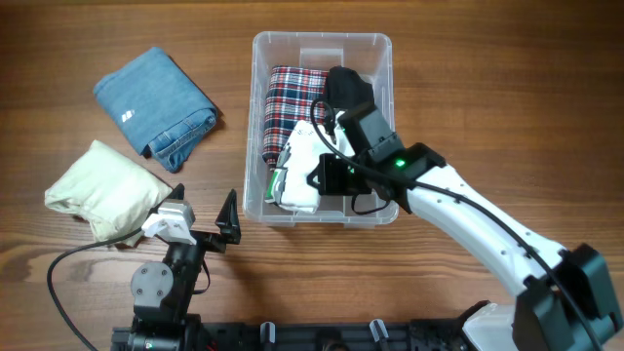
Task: Pack container
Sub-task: 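Carry the white t-shirt with the right gripper into the bin's front half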
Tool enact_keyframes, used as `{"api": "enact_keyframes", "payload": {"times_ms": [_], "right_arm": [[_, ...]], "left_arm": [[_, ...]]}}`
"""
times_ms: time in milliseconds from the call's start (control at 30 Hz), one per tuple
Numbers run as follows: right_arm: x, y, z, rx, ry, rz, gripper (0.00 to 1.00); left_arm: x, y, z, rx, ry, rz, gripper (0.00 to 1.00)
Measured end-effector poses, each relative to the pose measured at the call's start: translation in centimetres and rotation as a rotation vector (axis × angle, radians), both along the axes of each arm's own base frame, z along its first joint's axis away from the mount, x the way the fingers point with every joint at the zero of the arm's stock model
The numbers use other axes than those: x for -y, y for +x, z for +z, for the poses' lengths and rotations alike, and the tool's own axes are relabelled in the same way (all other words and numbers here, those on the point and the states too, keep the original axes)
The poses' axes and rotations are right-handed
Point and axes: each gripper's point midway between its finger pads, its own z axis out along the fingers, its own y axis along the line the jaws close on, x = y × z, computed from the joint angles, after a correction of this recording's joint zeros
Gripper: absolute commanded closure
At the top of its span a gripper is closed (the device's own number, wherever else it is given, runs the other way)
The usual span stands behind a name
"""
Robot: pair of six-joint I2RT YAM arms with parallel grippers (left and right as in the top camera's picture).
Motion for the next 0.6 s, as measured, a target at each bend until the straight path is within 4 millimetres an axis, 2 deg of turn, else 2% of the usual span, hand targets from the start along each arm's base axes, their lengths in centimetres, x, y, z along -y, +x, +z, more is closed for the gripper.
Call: {"api": "enact_keyframes", "payload": {"times_ms": [267, 433, 600], "right_arm": [[-0.9, -0.6, -0.4, -0.019, -0.008, -0.008, 0.93], [-2.1, -0.7, 0.4, -0.038, 0.058, -0.021, 0.93], [-3.8, -2.0, 1.4, -0.054, 0.143, 0.082, 0.93]], "left_arm": [[0.0, 0.0, 0.0, 0.0, 0.0, 0.0, 0.0], [0.0, 0.0, 0.0, 0.0, 0.0, 0.0, 0.0], [0.0, 0.0, 0.0, 0.0, 0.0, 0.0, 0.0]]}}
